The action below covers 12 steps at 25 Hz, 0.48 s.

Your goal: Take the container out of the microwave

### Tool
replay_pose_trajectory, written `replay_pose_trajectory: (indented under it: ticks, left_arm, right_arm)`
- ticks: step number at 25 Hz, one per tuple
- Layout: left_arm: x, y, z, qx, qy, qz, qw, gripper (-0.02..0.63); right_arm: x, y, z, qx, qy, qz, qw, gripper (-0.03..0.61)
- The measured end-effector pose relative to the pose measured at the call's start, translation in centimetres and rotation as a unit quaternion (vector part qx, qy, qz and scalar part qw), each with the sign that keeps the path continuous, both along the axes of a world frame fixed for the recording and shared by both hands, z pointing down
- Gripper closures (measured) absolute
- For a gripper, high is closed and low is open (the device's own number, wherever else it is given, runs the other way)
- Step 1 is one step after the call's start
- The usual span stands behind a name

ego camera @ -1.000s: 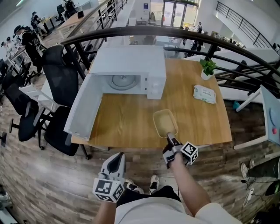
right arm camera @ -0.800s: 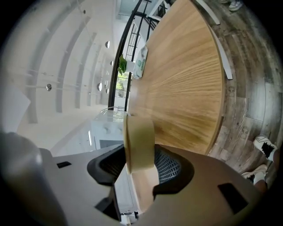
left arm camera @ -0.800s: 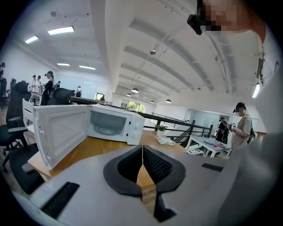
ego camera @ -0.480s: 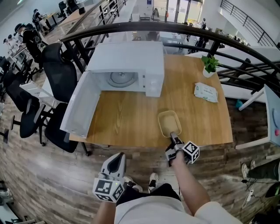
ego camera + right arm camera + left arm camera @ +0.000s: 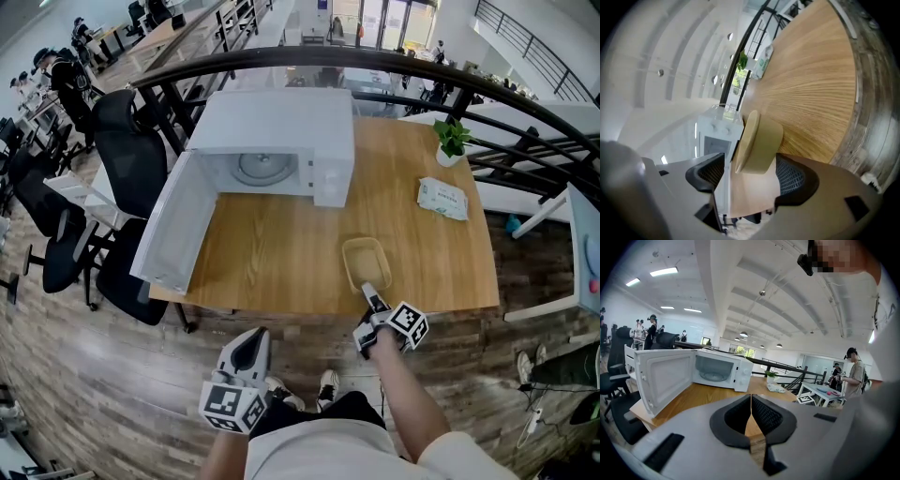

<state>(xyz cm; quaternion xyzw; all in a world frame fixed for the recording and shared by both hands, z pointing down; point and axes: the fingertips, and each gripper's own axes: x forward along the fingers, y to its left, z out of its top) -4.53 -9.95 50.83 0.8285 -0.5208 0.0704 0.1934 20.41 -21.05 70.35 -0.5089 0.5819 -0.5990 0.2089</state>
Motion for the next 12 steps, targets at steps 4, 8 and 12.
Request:
replay_pose_trajectory:
  ticks: [4, 8, 12]
  left_arm:
    - [-0.3, 0.4, -0.1, -0.001, 0.003, -0.004, 1.0000, 0.578]
    - [-0.4, 0.9, 0.0, 0.000, 0.005, -0.006, 1.0000, 0.578]
    - [-0.3, 1.5, -0.3, 0.004, 0.006, -0.008, 0.9999, 0.578]
  right_arm:
    - [-1.8, 0.9, 0.1, 0.003, 0.125, -0.118, 0.985, 0.229]
    - [-3.4, 2.4, 1.0, -0.007, 0.251, -0.245, 0.936, 0.227]
    - [-4.2, 3.9, 0.5, -0.007, 0.291, -0.297, 0.910, 0.293]
